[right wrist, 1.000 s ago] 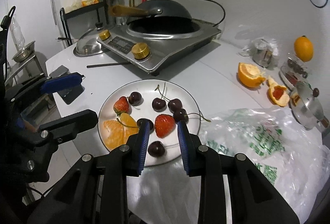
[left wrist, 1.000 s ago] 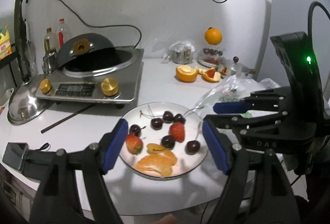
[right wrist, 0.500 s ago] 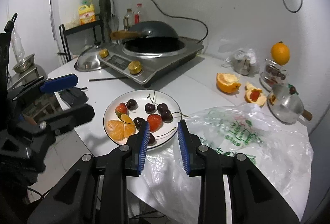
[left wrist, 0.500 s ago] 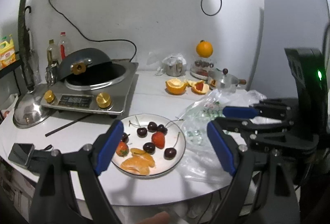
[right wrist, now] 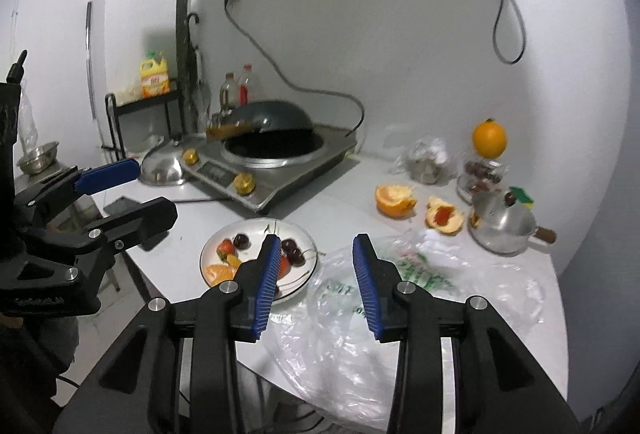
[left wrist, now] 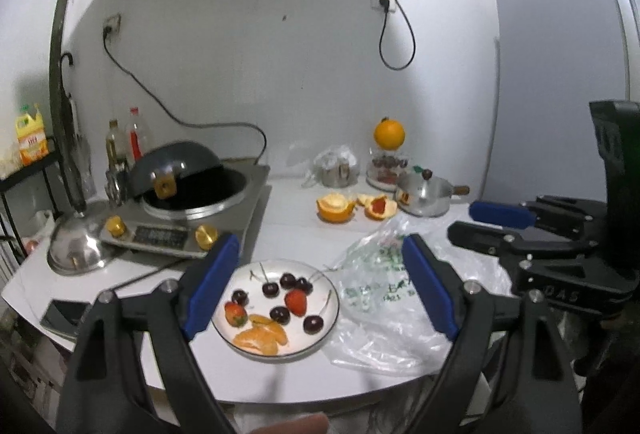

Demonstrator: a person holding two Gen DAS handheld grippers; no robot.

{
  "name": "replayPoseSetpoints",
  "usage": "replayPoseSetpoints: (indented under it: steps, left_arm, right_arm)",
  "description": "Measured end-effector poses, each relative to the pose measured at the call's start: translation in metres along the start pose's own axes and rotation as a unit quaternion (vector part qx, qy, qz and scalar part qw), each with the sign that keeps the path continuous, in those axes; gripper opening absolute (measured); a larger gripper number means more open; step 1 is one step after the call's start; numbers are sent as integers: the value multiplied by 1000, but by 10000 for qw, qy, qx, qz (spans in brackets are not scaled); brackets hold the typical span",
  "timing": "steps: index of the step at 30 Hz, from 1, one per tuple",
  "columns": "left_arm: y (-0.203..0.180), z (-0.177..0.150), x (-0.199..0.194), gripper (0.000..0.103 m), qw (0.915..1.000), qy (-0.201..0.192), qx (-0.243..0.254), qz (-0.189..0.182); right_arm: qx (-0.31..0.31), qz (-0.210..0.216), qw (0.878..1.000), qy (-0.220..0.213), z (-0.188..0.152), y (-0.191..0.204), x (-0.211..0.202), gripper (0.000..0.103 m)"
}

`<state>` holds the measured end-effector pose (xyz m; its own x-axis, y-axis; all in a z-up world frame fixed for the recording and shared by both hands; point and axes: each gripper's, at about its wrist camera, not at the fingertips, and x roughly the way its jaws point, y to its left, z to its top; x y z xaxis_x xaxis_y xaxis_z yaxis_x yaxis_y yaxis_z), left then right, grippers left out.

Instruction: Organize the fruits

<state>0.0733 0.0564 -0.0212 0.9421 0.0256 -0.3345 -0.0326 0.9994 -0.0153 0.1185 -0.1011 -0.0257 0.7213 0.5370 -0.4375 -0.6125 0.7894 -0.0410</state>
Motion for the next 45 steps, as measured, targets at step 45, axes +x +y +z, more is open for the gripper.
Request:
replayPoseSetpoints:
  steps: [45]
  left_arm:
    - [-64, 82, -108, 102, 9882, -1412, 465, 373]
  right_arm:
    - [462, -1231, 9749, -1799, 31, -37, -166, 77]
